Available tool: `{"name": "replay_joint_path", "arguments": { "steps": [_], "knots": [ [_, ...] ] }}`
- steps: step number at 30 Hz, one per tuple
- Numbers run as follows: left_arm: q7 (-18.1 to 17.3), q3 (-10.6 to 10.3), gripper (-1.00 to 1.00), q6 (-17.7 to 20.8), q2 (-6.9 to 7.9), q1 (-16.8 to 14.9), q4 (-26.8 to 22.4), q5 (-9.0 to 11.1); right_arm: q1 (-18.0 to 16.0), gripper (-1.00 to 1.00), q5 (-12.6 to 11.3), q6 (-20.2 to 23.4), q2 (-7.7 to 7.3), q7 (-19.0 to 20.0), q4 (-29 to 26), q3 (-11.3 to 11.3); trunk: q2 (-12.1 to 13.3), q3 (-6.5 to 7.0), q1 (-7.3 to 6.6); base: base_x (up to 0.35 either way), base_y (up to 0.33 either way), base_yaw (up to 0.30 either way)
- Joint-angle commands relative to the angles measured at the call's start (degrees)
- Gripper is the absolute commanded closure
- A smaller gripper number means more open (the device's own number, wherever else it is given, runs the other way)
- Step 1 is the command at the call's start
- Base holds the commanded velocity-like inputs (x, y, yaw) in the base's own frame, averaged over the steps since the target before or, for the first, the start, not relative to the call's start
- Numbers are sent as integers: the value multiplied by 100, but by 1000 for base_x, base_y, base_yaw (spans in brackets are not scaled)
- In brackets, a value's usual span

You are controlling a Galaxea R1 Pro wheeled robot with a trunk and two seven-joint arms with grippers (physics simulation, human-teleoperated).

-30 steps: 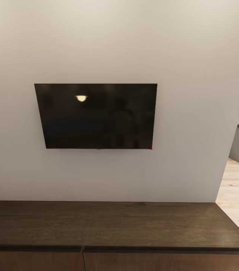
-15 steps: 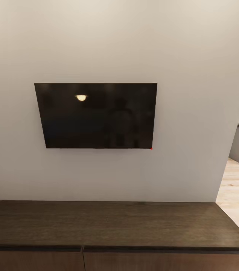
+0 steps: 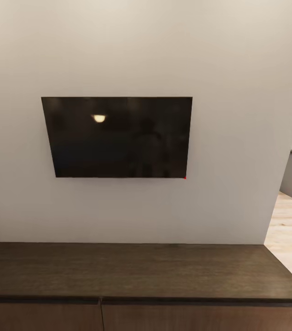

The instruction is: Place each of the two pumpkins and all three candles from the living room inside a cabinet in the living room (use any cabinet), then make sure every cabinet is closed, and position the cauldron so it is next to a table in the living room.

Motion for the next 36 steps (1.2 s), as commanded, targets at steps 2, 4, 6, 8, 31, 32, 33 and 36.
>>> {"name": "replay_joint_path", "arguments": {
  "steps": [2,4,6,8,31,32,33,36],
  "knots": [
    [22,-4,-100,8,2,3,-463,84,-6,-100,-2,-6,5,-3,-122,-3,-84,-42,45,0,0,0],
    [25,-5,-100,14,-2,3,-757,96,-6,-100,-2,-13,4,-14,-343,-8,-164,-78,88,0,0,0],
    [18,-5,-100,43,-45,3,-1386,104,-7,-100,-1,-16,-12,-21,-793,-26,-245,-114,132,0,0,0],
    [24,-10,-100,143,-100,3,-1829,95,-7,-100,-1,-16,-19,-23,-1065,-55,-325,-149,176,0,0,0],
    [930,-183,-100,3574,-528,-1130,-5520,100,-26,-100,-13,1742,16,-1100,-4922,-121,-1247,-562,681,0,0,0],
    [933,-189,-100,3611,-528,-1234,-5558,103,-31,-100,-15,1841,22,-1118,-5064,-120,-1287,-580,703,0,0,0],
    [934,-191,-100,3625,-528,-1289,-5583,104,-33,-100,-16,1879,25,-1124,-5134,-119,-1328,-598,725,0,0,0],
    [937,-196,-100,3673,-528,-1563,-5736,107,-63,-100,-25,1997,38,-1137,-5558,-111,-1448,-652,791,0,0,0]
  ]
}}
